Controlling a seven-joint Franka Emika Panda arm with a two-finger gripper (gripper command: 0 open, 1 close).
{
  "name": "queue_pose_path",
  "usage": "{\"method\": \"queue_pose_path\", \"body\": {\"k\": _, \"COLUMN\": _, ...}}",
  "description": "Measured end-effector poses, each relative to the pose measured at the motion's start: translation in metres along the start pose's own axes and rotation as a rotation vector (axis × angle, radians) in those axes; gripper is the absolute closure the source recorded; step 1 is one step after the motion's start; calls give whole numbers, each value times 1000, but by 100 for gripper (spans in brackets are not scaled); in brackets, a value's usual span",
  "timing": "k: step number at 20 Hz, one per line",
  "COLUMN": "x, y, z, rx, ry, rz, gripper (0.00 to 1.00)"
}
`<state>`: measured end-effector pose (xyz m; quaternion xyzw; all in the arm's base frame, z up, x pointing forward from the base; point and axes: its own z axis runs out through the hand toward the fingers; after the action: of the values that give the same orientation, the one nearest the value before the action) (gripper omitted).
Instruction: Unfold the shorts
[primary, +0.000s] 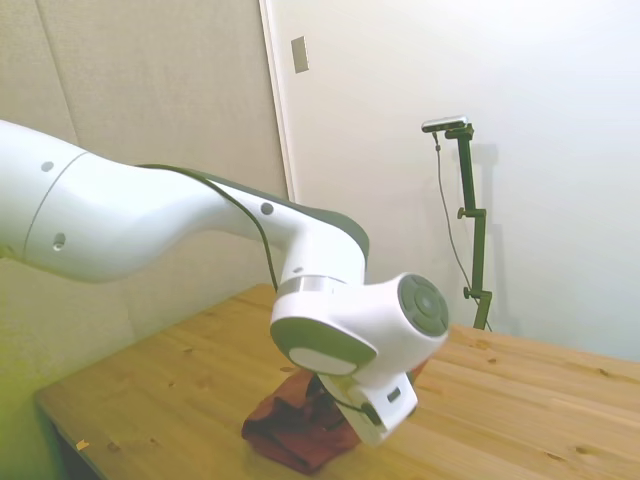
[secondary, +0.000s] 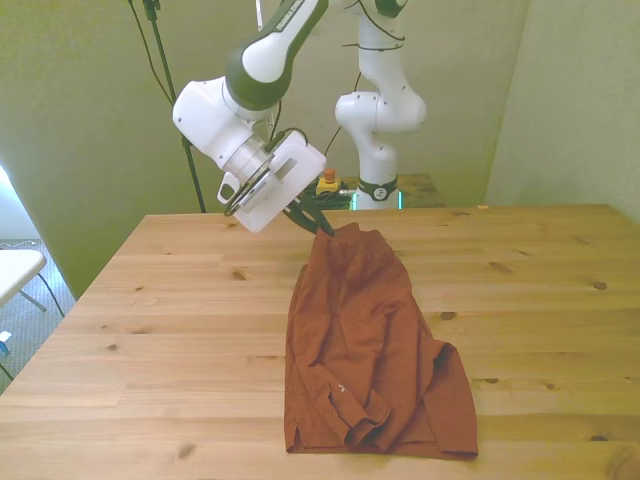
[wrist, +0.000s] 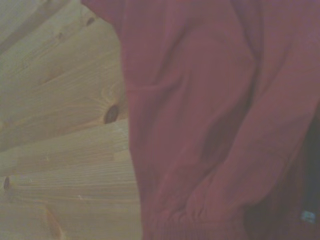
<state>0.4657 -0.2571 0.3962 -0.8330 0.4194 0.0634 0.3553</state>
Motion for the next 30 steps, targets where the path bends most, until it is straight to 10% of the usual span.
{"method": "queue_pose_path", "body": {"k": 13, "x": -66, "y": -110, "z": 77, "rx": -153, "ry": -36, "rz": -201, "gripper": 100}}
{"method": "queue_pose_path", "body": {"k": 14, "x": -70, "y": -114, "z": 83, "rx": -164, "ry": -42, "rz": -216, "gripper": 0}}
{"method": "queue_pose_path", "body": {"k": 30, "x": -138, "y": -107, "z": 158, "rx": -302, "ry": -73, "rz": -482, "gripper": 0}}
